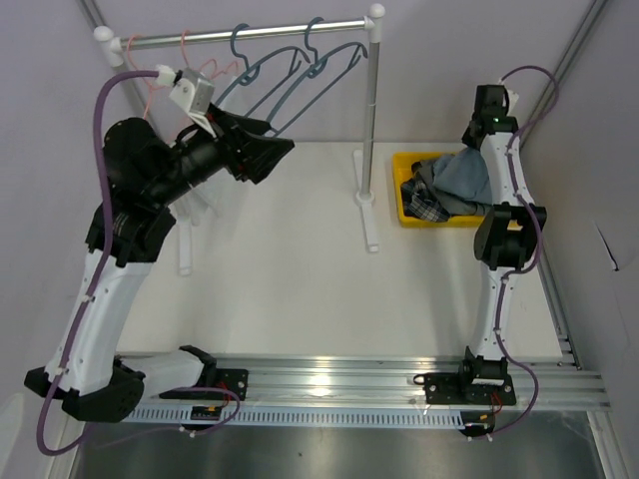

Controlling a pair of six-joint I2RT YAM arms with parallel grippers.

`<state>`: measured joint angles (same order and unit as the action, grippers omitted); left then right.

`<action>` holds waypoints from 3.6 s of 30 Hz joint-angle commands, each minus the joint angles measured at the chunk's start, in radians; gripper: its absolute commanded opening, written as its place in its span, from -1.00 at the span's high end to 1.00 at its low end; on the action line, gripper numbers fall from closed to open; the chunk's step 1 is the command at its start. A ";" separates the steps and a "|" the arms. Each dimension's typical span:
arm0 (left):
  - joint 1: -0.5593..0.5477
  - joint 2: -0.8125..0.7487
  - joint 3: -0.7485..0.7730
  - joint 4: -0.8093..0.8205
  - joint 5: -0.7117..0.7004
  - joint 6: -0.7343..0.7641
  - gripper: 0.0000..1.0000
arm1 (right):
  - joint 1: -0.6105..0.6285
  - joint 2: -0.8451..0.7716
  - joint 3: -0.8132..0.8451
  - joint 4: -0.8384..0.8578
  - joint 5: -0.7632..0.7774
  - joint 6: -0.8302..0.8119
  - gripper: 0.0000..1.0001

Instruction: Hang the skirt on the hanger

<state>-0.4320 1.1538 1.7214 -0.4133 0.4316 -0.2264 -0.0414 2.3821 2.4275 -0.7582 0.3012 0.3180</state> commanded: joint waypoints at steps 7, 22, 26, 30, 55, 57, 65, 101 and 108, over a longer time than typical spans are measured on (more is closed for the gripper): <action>-0.027 0.101 -0.010 0.022 0.128 0.047 -0.41 | -0.023 -0.343 0.002 0.117 0.003 0.026 1.00; -0.093 0.242 0.030 -0.028 0.210 0.096 -0.13 | 0.070 -0.707 -0.022 0.154 -0.178 0.090 1.00; -0.116 0.230 -0.020 -0.012 0.173 0.088 -0.06 | 0.093 -0.779 -0.096 0.125 -0.331 0.118 1.00; -0.126 0.204 -0.084 0.019 0.170 0.071 -0.02 | 0.149 -0.918 -0.333 0.172 -0.454 0.164 1.00; -0.200 0.103 -0.724 0.460 -0.142 -0.116 -0.27 | 0.494 -1.337 -1.036 0.226 -0.652 0.283 1.00; -0.200 0.133 -0.743 0.548 -0.099 -0.128 -0.31 | 0.494 -1.333 -1.019 0.209 -0.671 0.276 1.00; -0.201 0.167 -0.792 0.826 0.032 -0.058 -0.40 | 0.494 -1.328 -0.966 0.148 -0.717 0.251 1.00; -0.178 0.122 -0.563 0.549 -0.078 0.095 1.00 | 0.390 -1.189 -0.829 0.074 -0.676 0.167 0.99; -0.179 0.149 -0.234 0.259 -0.212 0.105 1.00 | 0.385 -1.074 -0.720 0.148 -0.484 0.136 1.00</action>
<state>-0.6151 1.3201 1.3701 -0.0525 0.2985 -0.1467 0.3466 1.3075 1.6203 -0.7151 -0.3046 0.4877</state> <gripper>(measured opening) 0.036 0.119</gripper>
